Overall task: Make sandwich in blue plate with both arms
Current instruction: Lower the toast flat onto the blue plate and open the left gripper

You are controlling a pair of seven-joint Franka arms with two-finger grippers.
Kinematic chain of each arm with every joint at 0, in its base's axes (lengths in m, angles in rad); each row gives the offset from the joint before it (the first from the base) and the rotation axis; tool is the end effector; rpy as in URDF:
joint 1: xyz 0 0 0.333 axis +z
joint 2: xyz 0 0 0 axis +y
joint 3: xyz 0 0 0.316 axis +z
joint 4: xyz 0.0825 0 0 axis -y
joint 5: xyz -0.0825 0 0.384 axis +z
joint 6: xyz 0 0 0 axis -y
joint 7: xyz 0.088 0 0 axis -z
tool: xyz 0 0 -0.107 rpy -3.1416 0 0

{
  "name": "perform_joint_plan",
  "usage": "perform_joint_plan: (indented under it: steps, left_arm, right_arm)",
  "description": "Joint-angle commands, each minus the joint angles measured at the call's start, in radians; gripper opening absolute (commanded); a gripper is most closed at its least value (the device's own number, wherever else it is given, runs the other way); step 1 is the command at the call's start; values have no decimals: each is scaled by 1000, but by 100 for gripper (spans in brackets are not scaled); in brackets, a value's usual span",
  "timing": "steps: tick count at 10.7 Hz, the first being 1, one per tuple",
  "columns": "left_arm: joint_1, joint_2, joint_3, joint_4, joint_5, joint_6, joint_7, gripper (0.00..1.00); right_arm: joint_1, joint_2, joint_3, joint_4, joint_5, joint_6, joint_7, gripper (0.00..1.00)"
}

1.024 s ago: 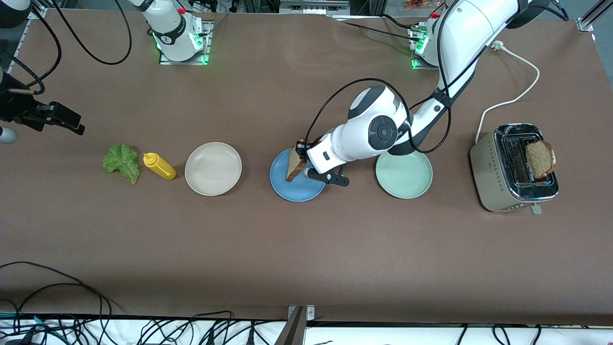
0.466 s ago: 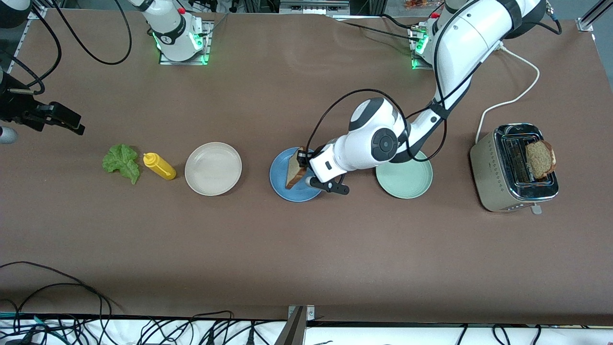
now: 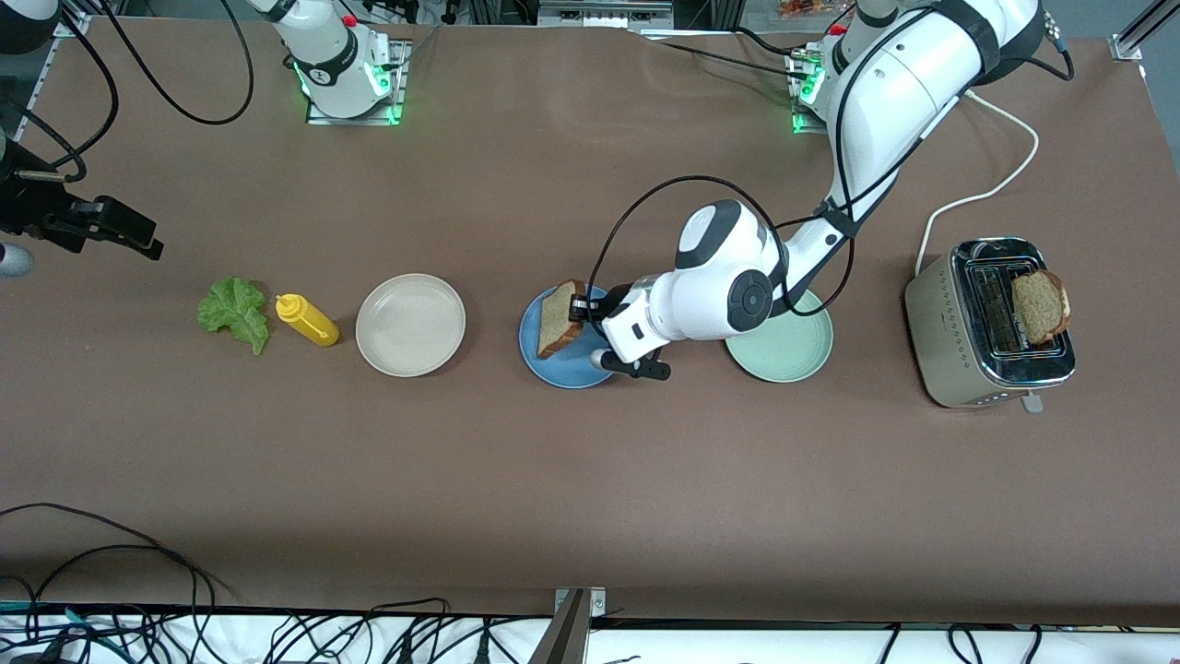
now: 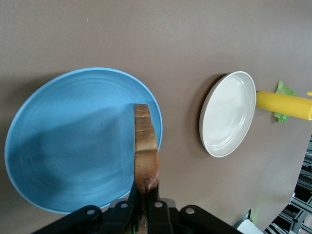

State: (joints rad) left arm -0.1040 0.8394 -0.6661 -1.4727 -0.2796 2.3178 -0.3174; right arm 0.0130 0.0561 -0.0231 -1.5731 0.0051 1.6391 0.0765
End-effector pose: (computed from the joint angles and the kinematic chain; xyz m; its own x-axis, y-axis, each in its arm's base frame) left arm 0.5893 -0.4352 0.2753 0.9733 -0.1221 -0.1944 0.0228 -0.7912 0.6111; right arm 0.5773 -0.0050 0.5977 0.9962 -0.0868 0.0096 -0.0867 -0.9962 -0.0045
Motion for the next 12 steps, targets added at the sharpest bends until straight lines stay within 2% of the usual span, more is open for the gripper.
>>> perform_joint_plan:
  steps: [1, 4, 5, 6, 7, 10, 12]
  left_arm:
    - [0, 52, -4, 37, -33, 18, 49, 0]
    - [3, 72, -3, 38, -32, 68, 69, 0]
    - [9, 72, -3, 38, -32, 68, 70, 9]
    - [13, 72, -3, 38, -29, 68, 70, 21]
    - [14, 67, -1, 35, -24, 66, 67, 39]
    - [21, 58, 6, 31, -23, 61, 63, 100]
    - [29, 31, 8, 25, 5, 20, 60, 100]
  right_arm:
    - [-2, 5, 0, 22, 13, -19, 5, 100]
    - [-2, 5, -1, 22, 13, -19, 5, 100]
    - [-2, 5, 0, 22, 13, -19, 6, 100]
    - [-2, 5, -1, 22, 13, -19, 6, 100]
    - [-2, 5, 0, 22, 13, -19, 5, 100]
    - [1, 5, 0, 22, 10, -19, 6, 100]
    - [1, 5, 0, 22, 15, -19, 11, 100]
